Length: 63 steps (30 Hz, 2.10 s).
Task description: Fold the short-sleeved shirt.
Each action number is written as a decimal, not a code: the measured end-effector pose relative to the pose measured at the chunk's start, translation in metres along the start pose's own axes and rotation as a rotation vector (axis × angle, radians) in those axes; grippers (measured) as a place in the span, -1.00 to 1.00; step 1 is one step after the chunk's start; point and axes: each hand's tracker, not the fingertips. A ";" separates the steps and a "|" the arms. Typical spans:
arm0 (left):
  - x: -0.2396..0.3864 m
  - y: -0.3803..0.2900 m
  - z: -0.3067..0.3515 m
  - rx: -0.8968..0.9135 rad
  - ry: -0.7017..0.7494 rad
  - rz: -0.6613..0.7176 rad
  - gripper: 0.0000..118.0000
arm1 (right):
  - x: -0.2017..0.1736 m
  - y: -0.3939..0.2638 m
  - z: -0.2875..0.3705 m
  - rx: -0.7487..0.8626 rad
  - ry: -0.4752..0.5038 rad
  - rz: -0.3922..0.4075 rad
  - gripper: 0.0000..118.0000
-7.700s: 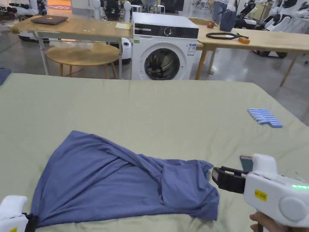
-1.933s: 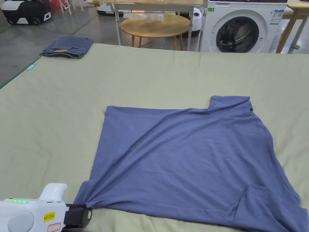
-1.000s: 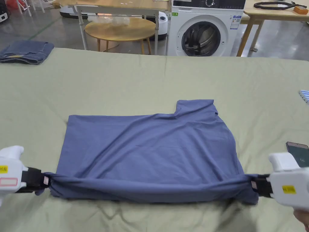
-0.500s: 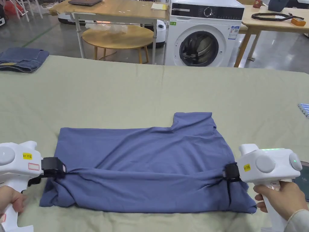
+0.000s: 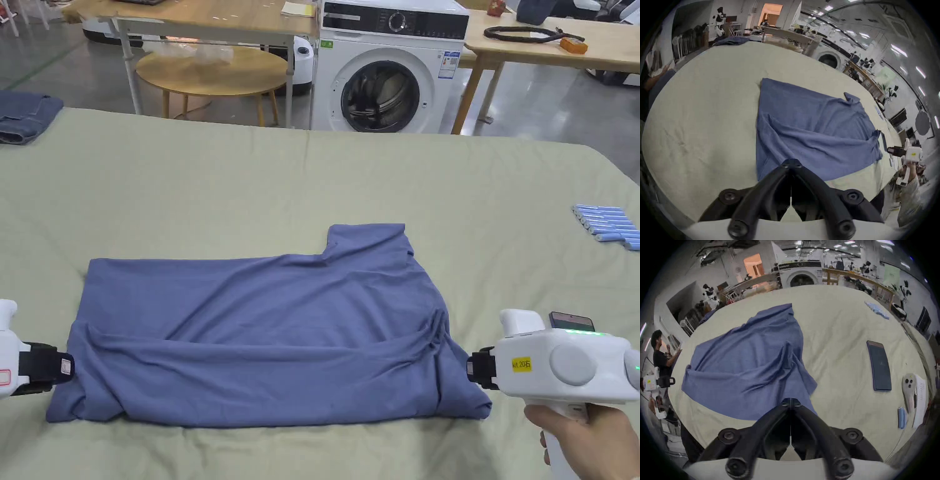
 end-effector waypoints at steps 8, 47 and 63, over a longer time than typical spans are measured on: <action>0.005 -0.018 -0.011 -0.025 0.007 0.007 -1.00 | 0.012 0.017 -0.044 -0.050 -0.039 0.016 0.97; -0.024 -0.001 -0.039 -0.169 0.172 0.036 -1.00 | -0.001 0.004 -0.047 -0.098 -0.119 0.051 -0.93; -0.023 -0.020 0.021 -0.189 0.117 -0.011 -1.00 | 0.007 -0.070 0.058 -0.069 -0.093 0.071 -0.93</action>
